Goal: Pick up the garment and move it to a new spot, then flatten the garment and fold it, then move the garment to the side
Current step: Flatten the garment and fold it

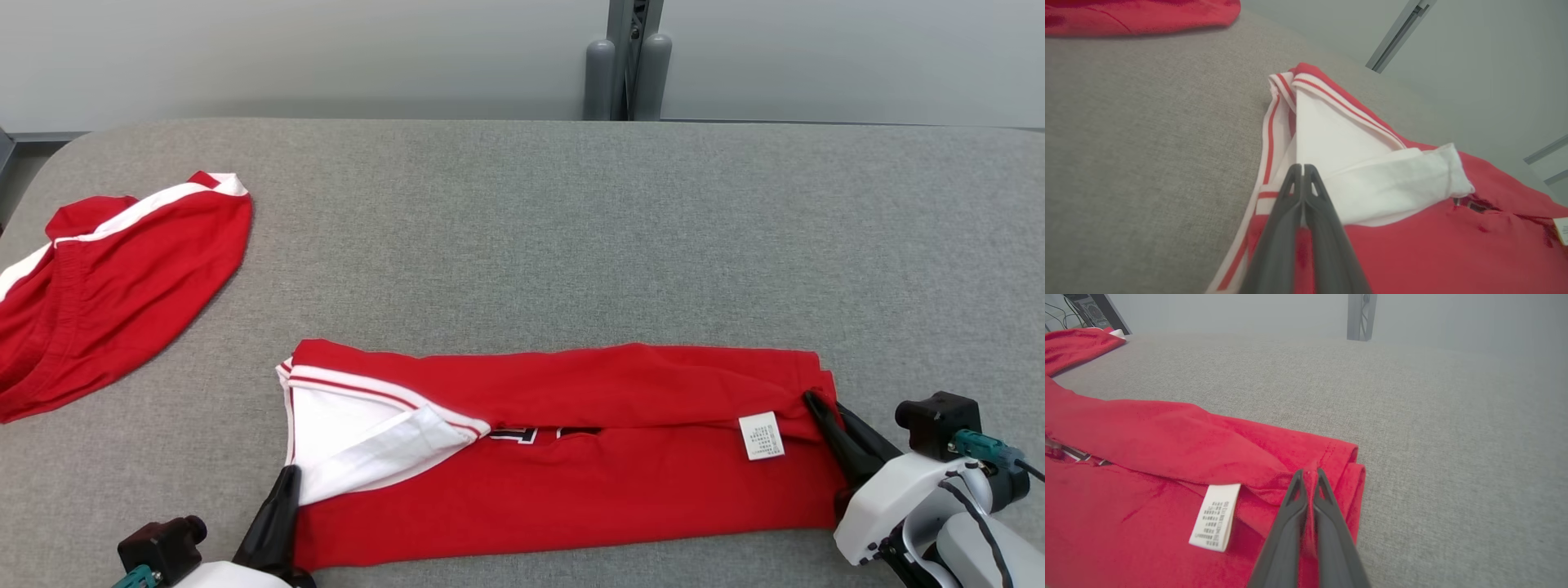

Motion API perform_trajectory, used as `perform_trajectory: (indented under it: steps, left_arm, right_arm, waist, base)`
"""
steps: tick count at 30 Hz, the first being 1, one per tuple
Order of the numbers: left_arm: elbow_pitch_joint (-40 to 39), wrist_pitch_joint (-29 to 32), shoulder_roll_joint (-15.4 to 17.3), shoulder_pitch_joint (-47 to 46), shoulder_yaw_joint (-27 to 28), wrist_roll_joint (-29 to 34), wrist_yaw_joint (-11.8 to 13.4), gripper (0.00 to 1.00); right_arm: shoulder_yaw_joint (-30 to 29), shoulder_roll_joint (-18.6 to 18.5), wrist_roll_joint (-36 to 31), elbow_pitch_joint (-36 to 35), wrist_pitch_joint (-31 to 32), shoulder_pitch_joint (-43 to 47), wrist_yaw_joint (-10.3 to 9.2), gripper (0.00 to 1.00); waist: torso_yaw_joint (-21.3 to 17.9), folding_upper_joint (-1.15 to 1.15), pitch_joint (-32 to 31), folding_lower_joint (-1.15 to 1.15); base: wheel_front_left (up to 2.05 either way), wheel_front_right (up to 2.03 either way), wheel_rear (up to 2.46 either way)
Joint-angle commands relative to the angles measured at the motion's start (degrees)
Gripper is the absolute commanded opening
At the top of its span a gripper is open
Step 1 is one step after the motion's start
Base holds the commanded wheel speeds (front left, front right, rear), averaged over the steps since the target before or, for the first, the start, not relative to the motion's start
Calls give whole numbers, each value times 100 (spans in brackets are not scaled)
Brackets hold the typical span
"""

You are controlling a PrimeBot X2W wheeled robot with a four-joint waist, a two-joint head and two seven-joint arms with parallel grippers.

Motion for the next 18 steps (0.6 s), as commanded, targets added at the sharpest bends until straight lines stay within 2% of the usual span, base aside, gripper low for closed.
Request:
perform_trajectory:
  steps: [1,2,3,4,5,6,8,9,10,11,18]
  left_arm:
    - [63,-21,29,-74,31,70,-25,0]
    - [125,-21,1,-114,98,99,-31,0]
    - [186,-21,-35,-140,129,137,-36,0]
    - [267,-20,-56,-150,138,197,-40,0]
    - [325,-21,-80,-168,169,230,-34,24]
    - [381,-21,-94,-192,223,276,-37,39]
    - [454,-22,-146,-218,305,341,-43,62]
    - [435,-22,-159,-219,360,400,-45,83]
    - [381,-22,-158,-210,428,467,-45,97]
    - [348,-21,-184,-173,483,511,-46,100]
    - [-227,-22,-355,25,938,1008,-43,100]
  right_arm:
    - [-2,-7,37,26,-4,-73,-2,0]
    - [-12,5,84,50,-4,-85,-2,25]
    - [-9,9,115,82,-4,-69,-2,44]
    - [-1,9,134,89,-4,-64,-2,79]
    - [-33,21,176,66,-4,-63,-2,100]
    - [-50,27,206,60,-4,-50,-2,100]
    - [-121,39,228,-15,-4,-39,-2,100]
    - [-196,71,313,-63,-4,7,-2,100]
    - [-244,75,347,-110,-4,67,-2,100]
    - [-293,65,342,-195,-4,91,-2,100]
    - [-865,141,311,-633,-3,392,-2,100]
  waist:
    - [6,0,-6,0]
    - [14,0,-8,0]
    - [23,0,-12,0]
    - [30,0,-15,0]
    - [33,0,-17,0]
    - [32,0,-21,0]
    - [26,0,-30,0]
    - [24,0,-38,0]
    - [25,0,-47,0]
    - [26,0,-54,0]
    - [52,0,-120,0]
  base:
    - [0,0,0]
    - [0,0,0]
    - [0,0,0]
    - [0,0,0]
    - [0,0,0]
    - [0,0,0]
    - [0,0,0]
    - [0,0,0]
    - [0,0,0]
    - [0,0,0]
    - [0,0,0]
